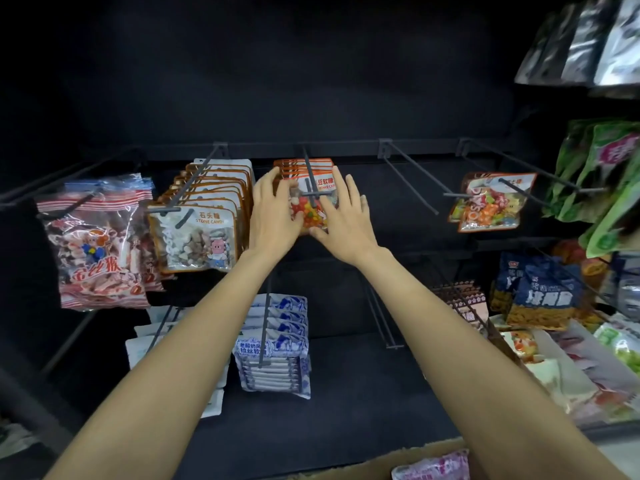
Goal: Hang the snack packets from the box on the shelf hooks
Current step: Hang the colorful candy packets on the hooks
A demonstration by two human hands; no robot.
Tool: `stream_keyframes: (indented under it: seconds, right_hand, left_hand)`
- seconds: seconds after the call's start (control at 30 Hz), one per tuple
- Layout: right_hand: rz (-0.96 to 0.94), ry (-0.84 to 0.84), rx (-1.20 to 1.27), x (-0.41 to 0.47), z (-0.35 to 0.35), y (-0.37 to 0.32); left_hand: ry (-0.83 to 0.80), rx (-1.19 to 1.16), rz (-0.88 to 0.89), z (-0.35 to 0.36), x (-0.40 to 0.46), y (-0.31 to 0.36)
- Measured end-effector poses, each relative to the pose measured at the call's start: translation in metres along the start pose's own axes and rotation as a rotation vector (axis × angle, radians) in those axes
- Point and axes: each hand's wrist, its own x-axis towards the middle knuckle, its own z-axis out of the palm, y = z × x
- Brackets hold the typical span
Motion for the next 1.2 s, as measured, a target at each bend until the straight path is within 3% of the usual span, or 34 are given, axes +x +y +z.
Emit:
stream_keyframes:
  seconds: [0.23,0.37,0.5,0.6,0.67,0.93,1.07,1.2]
  right_hand:
    - [-0.007,0.26,0.255,-0.107,-0.006,-0.014]
    - [0.033,0.188,0.302,-0.194,0.002,-0.015]
    - [0.054,-0.06,0.292,-0.285,0.025,-0.002]
    - [0.098,-0.366,0.249,-0.347,0.054,0.015]
    - [0.099,-0.517,0.244,-0.381,0.075,0.022]
    - [0.008,-0.862,0.17,-0.432,0.189,-0.008]
    - [-0.094,-1.132,0.158,-0.447,0.241,-0.033]
    - [-0.137,-1.255,0.096,-0.468,0.284,-0.049]
  left_hand:
    - [0.134,-0.147,0.026,-0.032,-0.095,0.026]
    - [0.088,-0.312,0.006,-0.038,-0.179,0.042]
    - [-0.273,-0.349,-0.014,-0.019,-0.266,0.031]
    - [-0.618,-0.215,-0.086,0.006,-0.333,0.005]
    - [-0.739,-0.112,-0.175,0.019,-0.374,-0.015]
    - [-0.696,0.075,-0.682,0.037,-0.455,-0.097]
    - [-0.702,0.037,-0.725,0.042,-0.479,-0.12]
    - [-0.668,-0.009,-0.81,0.041,-0.492,-0.135]
